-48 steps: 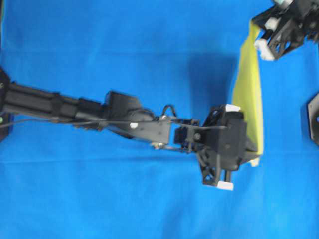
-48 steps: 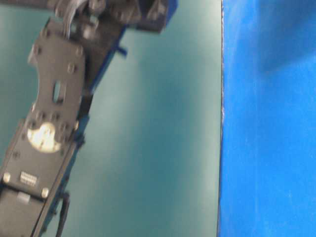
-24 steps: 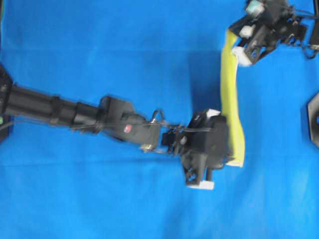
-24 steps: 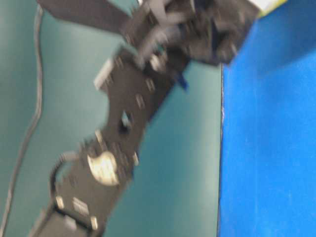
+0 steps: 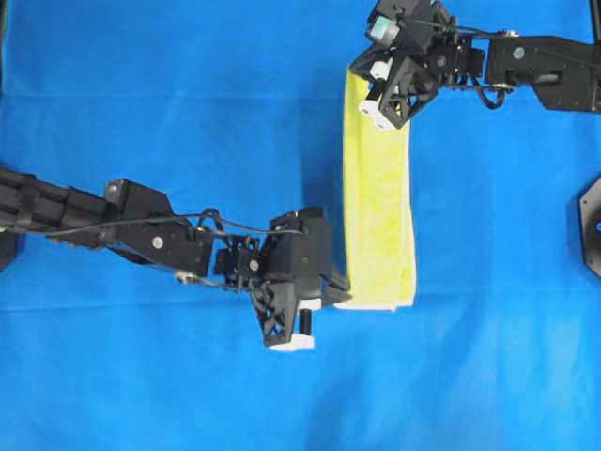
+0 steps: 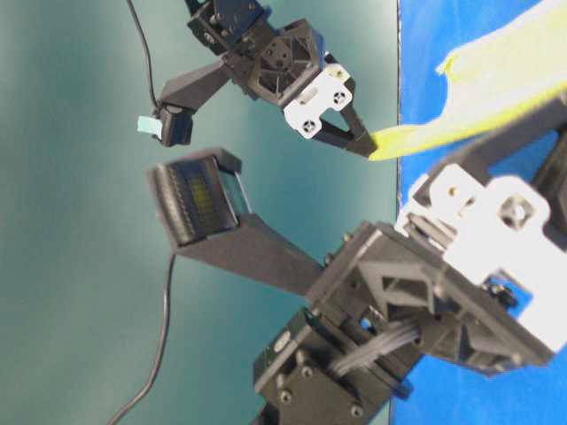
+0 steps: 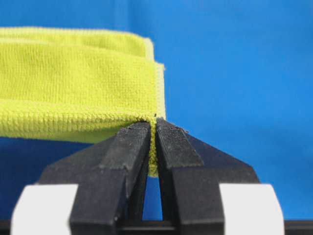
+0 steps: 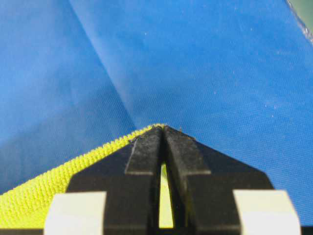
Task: Fold the yellow towel.
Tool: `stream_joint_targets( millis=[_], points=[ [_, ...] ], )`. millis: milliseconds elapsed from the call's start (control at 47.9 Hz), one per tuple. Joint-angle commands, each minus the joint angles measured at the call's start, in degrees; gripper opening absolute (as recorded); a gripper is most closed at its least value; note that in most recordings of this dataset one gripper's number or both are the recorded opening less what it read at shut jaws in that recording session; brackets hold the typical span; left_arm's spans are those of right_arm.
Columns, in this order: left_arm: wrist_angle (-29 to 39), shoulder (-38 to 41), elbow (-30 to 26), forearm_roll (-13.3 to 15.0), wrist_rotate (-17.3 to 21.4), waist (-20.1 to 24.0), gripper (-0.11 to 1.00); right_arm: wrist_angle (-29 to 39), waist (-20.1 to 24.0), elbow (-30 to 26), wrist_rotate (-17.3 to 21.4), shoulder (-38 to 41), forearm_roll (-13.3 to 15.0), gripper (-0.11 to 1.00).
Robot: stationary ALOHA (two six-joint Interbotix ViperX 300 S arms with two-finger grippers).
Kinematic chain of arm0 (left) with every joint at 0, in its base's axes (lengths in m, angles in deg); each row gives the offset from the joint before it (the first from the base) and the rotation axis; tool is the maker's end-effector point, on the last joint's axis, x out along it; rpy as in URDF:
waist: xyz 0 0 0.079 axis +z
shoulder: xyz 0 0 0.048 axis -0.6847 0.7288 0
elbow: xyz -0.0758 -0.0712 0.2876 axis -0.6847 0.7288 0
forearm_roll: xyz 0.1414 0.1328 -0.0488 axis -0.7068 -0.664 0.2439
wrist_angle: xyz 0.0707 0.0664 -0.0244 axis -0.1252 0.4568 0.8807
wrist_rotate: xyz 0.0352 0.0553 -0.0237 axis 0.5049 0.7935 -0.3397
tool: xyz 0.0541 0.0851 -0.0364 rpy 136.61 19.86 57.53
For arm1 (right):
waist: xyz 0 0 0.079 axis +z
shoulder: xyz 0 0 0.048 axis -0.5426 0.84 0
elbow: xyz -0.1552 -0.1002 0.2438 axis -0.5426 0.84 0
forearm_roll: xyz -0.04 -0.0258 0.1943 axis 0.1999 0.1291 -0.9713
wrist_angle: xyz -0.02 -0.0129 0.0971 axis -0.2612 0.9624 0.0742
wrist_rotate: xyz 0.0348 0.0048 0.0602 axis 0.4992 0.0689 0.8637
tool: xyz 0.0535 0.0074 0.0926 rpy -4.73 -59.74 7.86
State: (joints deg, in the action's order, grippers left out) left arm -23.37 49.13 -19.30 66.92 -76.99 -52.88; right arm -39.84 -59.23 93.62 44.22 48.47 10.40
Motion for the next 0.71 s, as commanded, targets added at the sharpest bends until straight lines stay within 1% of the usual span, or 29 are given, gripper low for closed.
stream_joint_targets(
  millis=[0, 271, 313, 355, 438, 543, 564, 626, 689],
  points=[
    [-0.6, -2.2, -0.4, 0.0, 0.1, -1.1, 0.03, -0.4, -0.3, -1.3, 0.1, -0.6, 0.2, 0.01],
    [-0.8, -2.2, -0.3, 0.0, 0.1, -0.5, 0.03, -0.4, -0.1, -0.4, 0.1, -0.6, 0.2, 0.01],
    [-0.7, -2.3, -0.2, 0.0, 0.2, -0.4, 0.05, -0.7, -0.1, -0.2, 0.1, -0.7, 0.2, 0.01],
    [-0.5, -2.3, -0.2, 0.0, 0.3, -0.4, 0.11, -0.7, -0.1, 0.2, 0.1, -0.6, 0.1, 0.01],
    [-0.3, -2.5, 0.2, 0.0, 0.5, -0.4, 0.3, -0.9, -0.1, 0.4, 0.6, -0.7, -0.1, 0.01],
    [0.2, -2.8, 1.0, 0.0, 0.7, 0.4, 0.5, -0.9, 0.1, 0.4, 0.9, -0.6, -0.4, 0.03],
    [0.4, -3.0, 1.2, 0.0, 0.7, 0.6, 0.52, -0.9, 0.1, 0.4, 0.9, -0.7, -0.4, 0.05],
    [1.4, -3.7, 1.8, 0.0, 0.7, 1.2, 0.58, -0.9, 0.2, 0.4, 0.9, -0.7, -0.4, 0.26],
    [2.8, -4.7, 2.5, 0.0, 0.6, 1.8, 0.6, -0.8, 0.3, 0.4, 0.7, -0.9, -0.4, 0.44]
  ],
)
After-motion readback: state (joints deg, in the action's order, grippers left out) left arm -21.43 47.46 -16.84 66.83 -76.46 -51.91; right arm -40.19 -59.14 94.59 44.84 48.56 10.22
